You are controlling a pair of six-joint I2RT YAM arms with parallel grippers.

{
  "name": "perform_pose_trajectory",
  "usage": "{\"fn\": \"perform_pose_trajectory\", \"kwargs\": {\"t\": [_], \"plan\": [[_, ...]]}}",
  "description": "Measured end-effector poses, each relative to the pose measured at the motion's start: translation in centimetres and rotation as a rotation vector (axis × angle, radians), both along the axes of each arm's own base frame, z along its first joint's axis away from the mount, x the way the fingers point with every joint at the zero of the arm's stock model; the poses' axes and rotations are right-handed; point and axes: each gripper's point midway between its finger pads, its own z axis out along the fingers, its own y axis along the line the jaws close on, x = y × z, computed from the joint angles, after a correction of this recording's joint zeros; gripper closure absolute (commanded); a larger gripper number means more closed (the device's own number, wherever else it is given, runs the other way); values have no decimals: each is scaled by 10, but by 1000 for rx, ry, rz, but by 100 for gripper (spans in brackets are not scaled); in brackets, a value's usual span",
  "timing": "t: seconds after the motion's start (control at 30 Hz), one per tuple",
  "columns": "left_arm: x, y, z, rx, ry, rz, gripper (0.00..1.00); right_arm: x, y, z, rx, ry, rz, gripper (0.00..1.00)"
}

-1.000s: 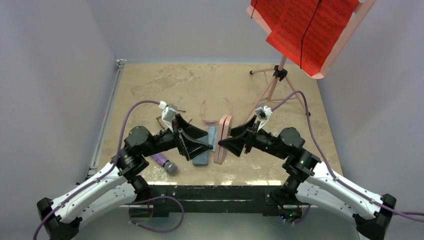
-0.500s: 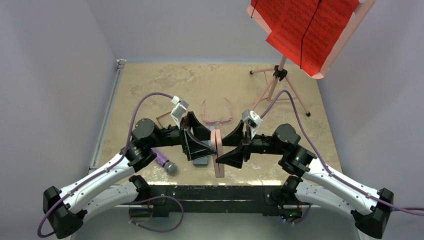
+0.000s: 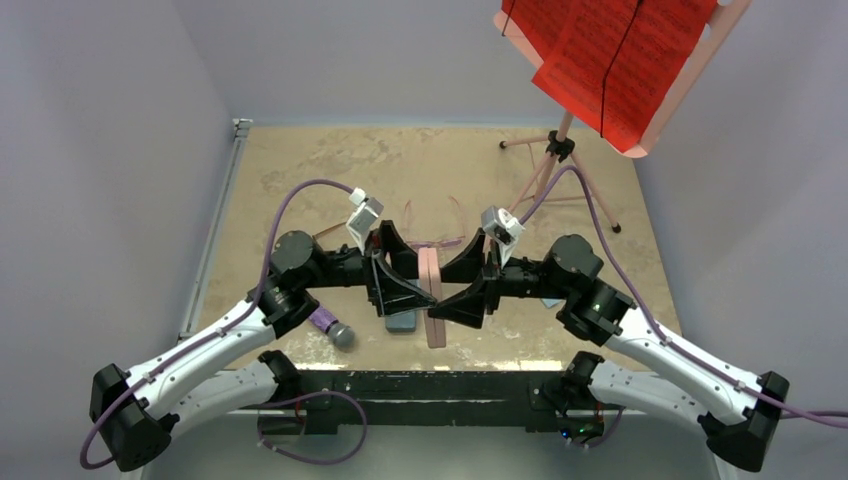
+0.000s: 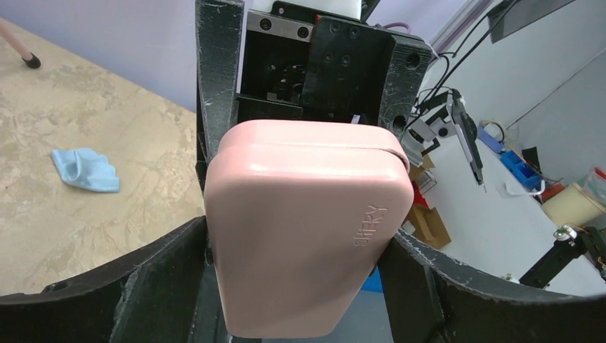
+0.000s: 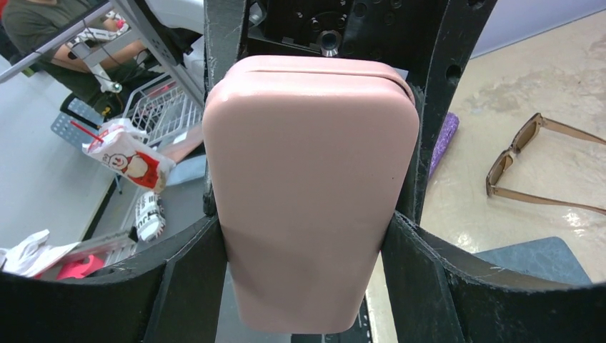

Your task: Organize the sunglasses

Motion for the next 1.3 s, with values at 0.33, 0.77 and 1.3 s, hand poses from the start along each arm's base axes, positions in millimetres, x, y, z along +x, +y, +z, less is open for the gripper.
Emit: {"fn": "perform_pose_trajectory", "kwargs": {"t": [0.33,0.77,1.3], "plan": [[7,2,-3,10,-7,14,100,2,-1,-3,-22,12,-7,95],[1,18,-21,49,-210,-142,100,-5,-11,-9,-54,56,-6,100],[42,28,-66,226,-119,127,11,-12,-31,24,32,44,-60,100]]}}
